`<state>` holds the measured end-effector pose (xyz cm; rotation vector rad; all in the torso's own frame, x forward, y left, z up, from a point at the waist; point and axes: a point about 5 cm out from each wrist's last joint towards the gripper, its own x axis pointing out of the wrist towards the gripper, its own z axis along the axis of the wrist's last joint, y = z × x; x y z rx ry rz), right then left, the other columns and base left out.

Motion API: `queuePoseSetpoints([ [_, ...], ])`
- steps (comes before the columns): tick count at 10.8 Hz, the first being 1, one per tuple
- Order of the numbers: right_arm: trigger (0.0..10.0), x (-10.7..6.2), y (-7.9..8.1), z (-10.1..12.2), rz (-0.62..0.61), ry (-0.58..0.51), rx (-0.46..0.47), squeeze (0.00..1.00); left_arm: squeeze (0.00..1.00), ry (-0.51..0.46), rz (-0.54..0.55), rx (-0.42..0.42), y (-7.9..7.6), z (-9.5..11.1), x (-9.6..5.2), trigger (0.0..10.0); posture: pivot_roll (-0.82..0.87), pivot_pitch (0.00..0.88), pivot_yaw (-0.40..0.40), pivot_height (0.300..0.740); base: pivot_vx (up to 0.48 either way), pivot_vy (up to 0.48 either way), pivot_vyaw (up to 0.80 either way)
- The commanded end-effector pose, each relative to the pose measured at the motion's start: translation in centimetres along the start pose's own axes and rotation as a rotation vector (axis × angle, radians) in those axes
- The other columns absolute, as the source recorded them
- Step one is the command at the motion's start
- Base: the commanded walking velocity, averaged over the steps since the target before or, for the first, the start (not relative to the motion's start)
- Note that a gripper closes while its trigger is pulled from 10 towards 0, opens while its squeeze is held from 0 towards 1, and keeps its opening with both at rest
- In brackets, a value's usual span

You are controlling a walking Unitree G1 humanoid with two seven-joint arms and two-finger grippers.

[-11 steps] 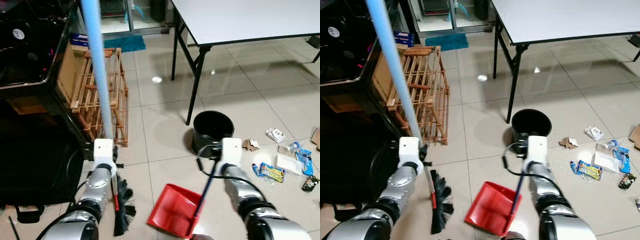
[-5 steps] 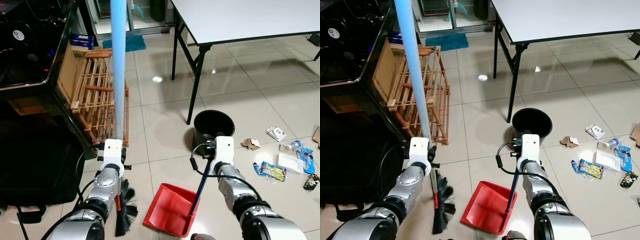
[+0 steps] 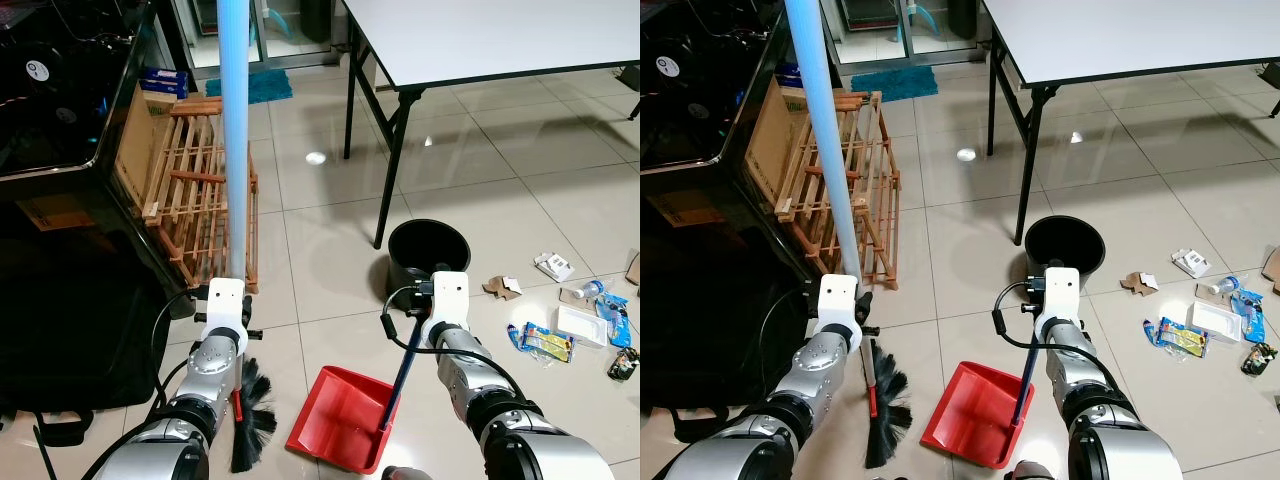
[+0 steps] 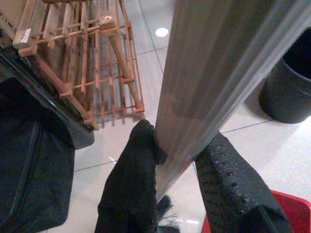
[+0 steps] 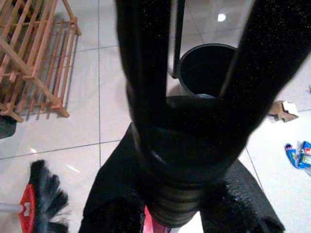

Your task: Sweep floor

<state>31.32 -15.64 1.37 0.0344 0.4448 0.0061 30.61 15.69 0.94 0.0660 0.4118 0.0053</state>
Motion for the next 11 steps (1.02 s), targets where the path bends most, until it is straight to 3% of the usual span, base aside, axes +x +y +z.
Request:
queuePoseSetpoints([
  [1,10.0,-0.79,0.61,-3.06,0.024,0.131,0.029,0.0,0.0,0.121,-0.025,-0.06,-0.8,-2.66,-0.8,10.0,-0.16,0.113,0.082,0.74,0.0,0.0,0.0],
  [11,10.0,-0.86,0.5,-3.23,0.021,0.136,0.026,0.0,0.0,0.131,-0.029,-0.06,-0.94,-2.83,-0.86,10.0,-0.16,0.121,0.079,0.74,0.0,0.0,0.0],
])
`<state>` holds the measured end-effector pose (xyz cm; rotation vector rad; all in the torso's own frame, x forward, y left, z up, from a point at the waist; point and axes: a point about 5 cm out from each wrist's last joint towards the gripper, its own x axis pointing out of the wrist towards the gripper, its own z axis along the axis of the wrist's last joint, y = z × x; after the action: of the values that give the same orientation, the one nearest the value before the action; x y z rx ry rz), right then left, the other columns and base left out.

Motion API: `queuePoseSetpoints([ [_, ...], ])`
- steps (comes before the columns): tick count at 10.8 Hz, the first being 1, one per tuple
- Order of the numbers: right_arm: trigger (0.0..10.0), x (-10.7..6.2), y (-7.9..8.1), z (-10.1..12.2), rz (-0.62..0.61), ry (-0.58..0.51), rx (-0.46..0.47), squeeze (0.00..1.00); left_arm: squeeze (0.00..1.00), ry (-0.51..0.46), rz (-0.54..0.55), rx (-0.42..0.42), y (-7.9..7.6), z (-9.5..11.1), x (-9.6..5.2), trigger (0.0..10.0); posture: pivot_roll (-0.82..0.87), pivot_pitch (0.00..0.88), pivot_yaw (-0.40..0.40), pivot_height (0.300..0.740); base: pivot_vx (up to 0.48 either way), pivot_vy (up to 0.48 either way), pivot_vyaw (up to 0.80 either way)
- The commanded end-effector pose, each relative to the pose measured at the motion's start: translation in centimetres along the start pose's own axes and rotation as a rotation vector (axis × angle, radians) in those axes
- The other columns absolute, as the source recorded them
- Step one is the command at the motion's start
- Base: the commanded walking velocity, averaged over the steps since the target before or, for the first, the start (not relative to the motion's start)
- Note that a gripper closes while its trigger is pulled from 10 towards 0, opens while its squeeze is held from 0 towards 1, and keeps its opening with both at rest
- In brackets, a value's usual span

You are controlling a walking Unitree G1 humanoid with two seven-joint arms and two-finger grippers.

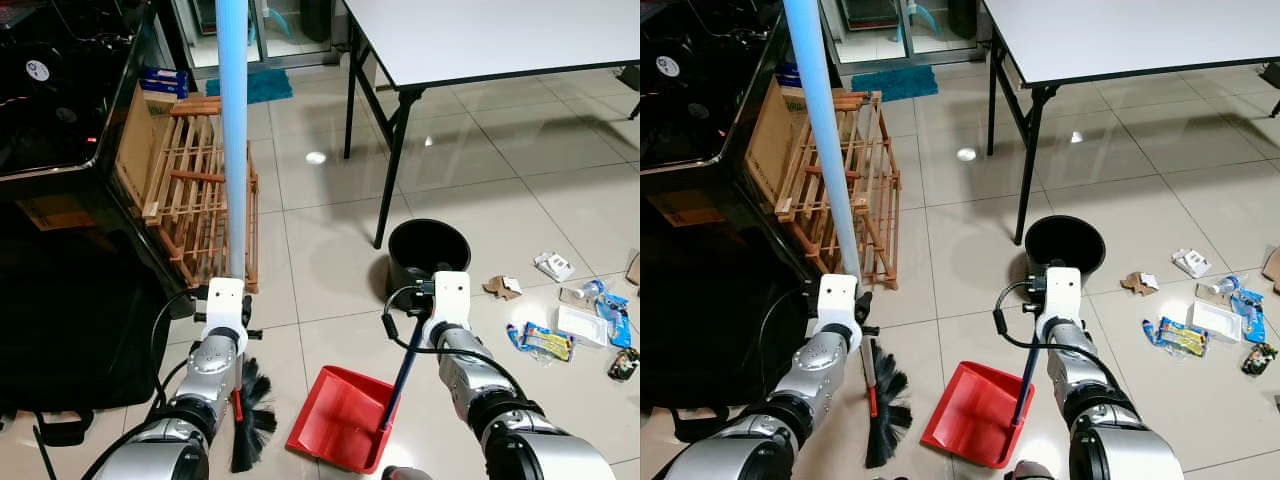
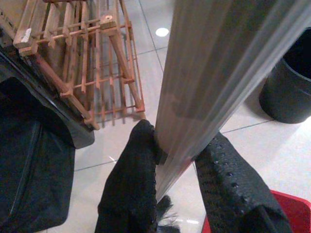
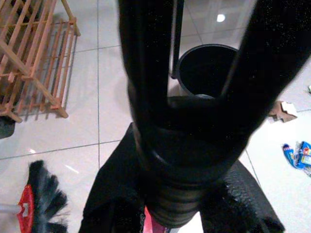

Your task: Sweep floor

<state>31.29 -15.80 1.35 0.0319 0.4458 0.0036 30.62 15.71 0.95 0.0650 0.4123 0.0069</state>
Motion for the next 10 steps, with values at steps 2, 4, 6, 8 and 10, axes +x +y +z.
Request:
queuePoseSetpoints([
  [2,10.0,-0.86,0.57,-3.25,0.022,0.136,0.027,0.0,0.0,0.132,-0.031,-0.056,-0.97,-2.87,-0.87,10.0,-0.16,0.121,0.079,0.74,0.0,0.0,0.0],
  [4,10.0,-0.86,0.57,-3.25,0.022,0.136,0.026,0.0,0.0,0.131,-0.032,-0.053,-0.95,-2.86,-0.87,10.0,-0.16,0.122,0.08,0.74,0.0,0.0,0.0],
  [6,10.0,-0.87,0.57,-3.28,0.021,0.138,0.026,0.0,0.0,0.131,-0.032,-0.05,-0.91,-2.83,-0.85,10.0,-0.16,0.122,0.081,0.74,0.0,0.0,0.0],
  [8,10.0,-0.91,0.5,-3.36,0.02,0.141,0.023,0.0,0.0,0.131,-0.032,-0.047,-0.88,-2.83,-0.85,10.0,-0.16,0.123,0.081,0.74,0.0,0.0,0.0],
  [10,10.0,-0.96,0.4,-3.49,0.017,0.144,0.019,0.0,0.0,0.132,-0.033,-0.045,-0.87,-2.84,-0.85,10.0,-0.16,0.122,0.082,0.74,0.0,0.0,0.0],
])
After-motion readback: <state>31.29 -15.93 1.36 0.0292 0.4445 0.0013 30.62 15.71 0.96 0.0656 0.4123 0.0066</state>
